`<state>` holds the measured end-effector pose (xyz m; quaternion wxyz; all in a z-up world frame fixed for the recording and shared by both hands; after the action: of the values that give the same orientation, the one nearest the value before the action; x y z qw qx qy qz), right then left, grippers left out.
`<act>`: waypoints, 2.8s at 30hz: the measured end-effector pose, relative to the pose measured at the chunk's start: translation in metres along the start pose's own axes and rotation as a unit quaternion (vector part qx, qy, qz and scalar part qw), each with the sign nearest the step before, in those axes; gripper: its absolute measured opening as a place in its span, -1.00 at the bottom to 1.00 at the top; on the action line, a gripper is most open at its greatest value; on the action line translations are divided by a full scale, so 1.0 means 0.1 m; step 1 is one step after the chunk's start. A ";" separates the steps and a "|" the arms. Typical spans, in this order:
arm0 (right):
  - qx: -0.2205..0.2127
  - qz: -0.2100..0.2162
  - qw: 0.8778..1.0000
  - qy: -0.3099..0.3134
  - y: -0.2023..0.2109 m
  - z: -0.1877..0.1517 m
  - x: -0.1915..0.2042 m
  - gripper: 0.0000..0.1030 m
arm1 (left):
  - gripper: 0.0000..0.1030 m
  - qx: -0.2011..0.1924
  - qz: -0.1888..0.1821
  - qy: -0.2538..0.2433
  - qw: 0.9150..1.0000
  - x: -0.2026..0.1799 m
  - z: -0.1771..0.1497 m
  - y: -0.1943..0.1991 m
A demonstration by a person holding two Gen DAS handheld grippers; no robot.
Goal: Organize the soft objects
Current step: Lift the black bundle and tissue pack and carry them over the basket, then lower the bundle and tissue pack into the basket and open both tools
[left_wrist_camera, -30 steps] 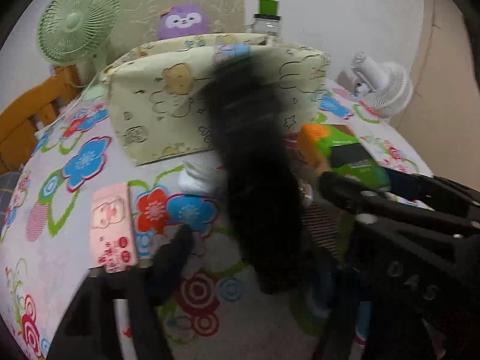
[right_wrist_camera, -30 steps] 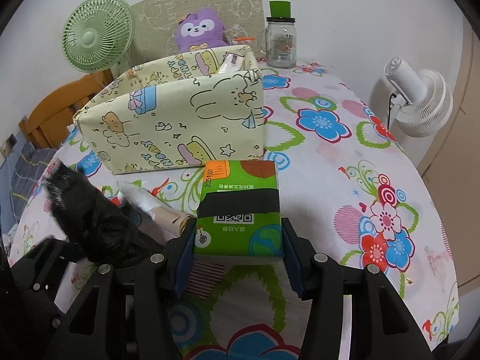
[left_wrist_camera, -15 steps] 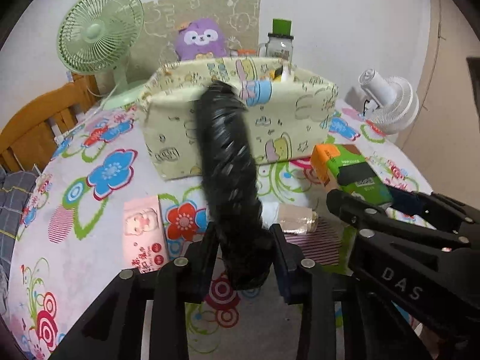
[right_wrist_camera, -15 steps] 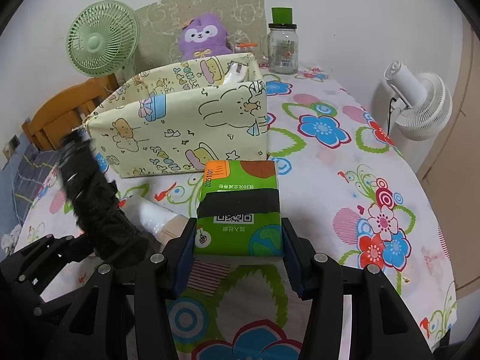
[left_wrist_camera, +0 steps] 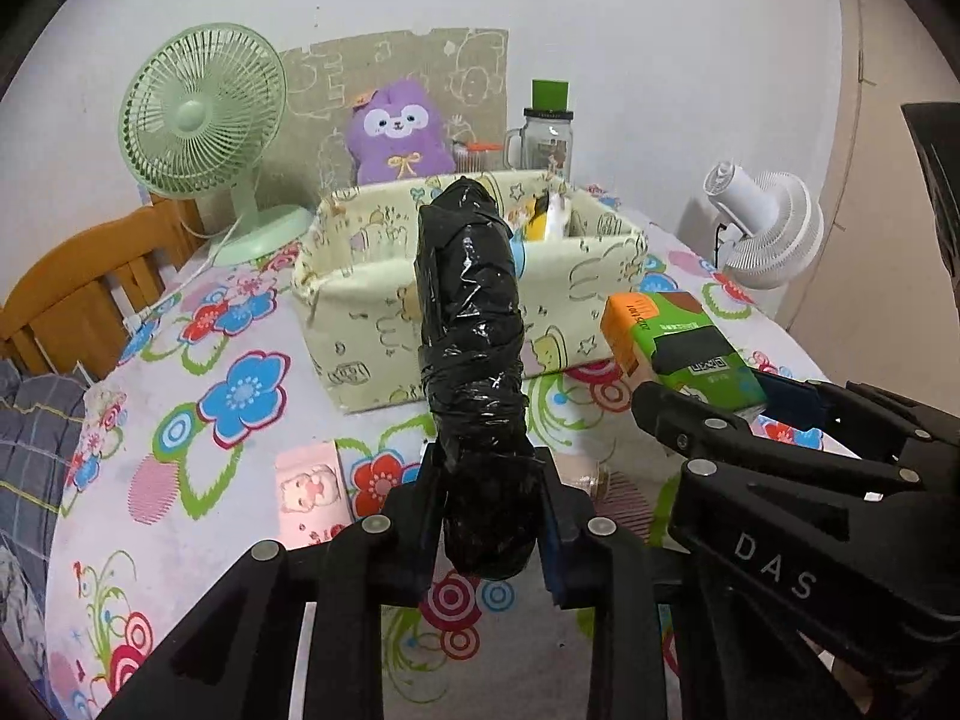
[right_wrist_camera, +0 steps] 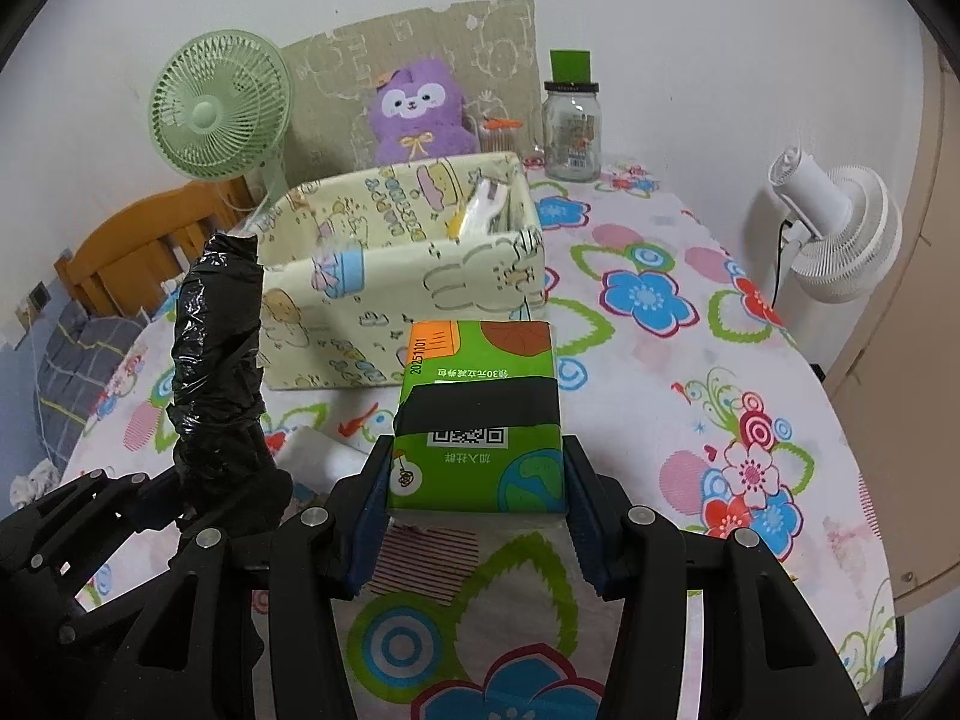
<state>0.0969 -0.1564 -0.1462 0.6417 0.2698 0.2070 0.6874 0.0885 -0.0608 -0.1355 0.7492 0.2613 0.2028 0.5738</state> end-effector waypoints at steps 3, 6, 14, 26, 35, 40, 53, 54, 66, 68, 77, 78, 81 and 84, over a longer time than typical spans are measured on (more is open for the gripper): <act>-0.008 0.001 1.000 0.001 0.06 0.06 0.01 0.07 | -0.48 -0.007 0.001 -0.001 1.000 0.00 0.06 0.05; -0.015 0.001 1.000 0.004 0.12 0.13 0.02 0.07 | -0.48 -0.013 0.000 -0.002 1.000 -0.01 0.13 0.09; -0.033 -0.001 0.999 0.012 0.26 0.30 0.05 0.07 | -0.48 -0.027 -0.002 -0.005 1.000 -0.02 0.30 0.19; -0.058 -0.002 0.998 0.022 0.44 0.52 0.11 0.07 | -0.48 -0.044 -0.004 -0.009 0.999 -0.02 0.53 0.33; -0.072 0.002 0.997 0.029 0.49 0.70 0.15 0.07 | -0.48 -0.054 0.001 -0.006 0.998 0.03 0.67 0.34; -0.079 0.006 0.996 0.032 0.46 0.82 0.20 0.07 | -0.48 -0.059 0.006 -0.006 0.998 0.08 0.76 0.31; -0.085 0.014 0.996 0.036 0.31 1.09 0.26 0.07 | -0.48 -0.064 0.012 -0.001 0.998 0.19 1.00 0.16; -0.086 0.014 0.996 0.036 0.29 1.11 0.26 0.07 | -0.48 -0.064 0.012 -0.001 0.998 0.20 1.02 0.15; -0.095 0.013 0.995 0.032 0.15 1.29 0.23 0.07 | -0.47 -0.071 0.014 -0.009 0.997 0.23 1.20 -0.03; -0.096 0.013 0.995 0.030 0.11 1.31 0.22 0.07 | -0.47 -0.071 0.014 -0.009 0.997 0.24 1.23 -0.07; -0.087 0.015 0.996 0.023 -0.13 1.38 0.18 0.07 | -0.47 -0.060 0.008 -0.008 0.998 0.28 1.29 -0.33; -0.086 0.015 0.996 0.021 -0.15 1.39 0.17 0.07 | -0.47 -0.060 0.008 -0.009 0.998 0.28 1.30 -0.37; -0.084 0.014 0.996 0.019 -0.24 1.40 0.15 0.07 | -0.47 -0.055 0.008 -0.010 0.998 0.29 1.31 -0.48; -0.079 0.015 0.997 0.015 -0.33 1.41 0.13 0.07 | -0.46 -0.050 0.011 -0.012 0.999 0.30 1.32 -0.58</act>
<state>0.2113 -0.1490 -0.0570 0.6475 0.2106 0.1574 0.7152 0.2194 -0.0646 -0.0685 0.7575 0.2323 0.1619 0.5882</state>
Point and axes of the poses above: each gripper's, at about its wrist camera, not at the fingertips, and y roughly against the way its jaws point, x to its left, z to its top, the point moved 6 cm from there along -y, roughly the way its jaws point, and after that the axes turned 5 degrees about -x, right-handed, at the moved point
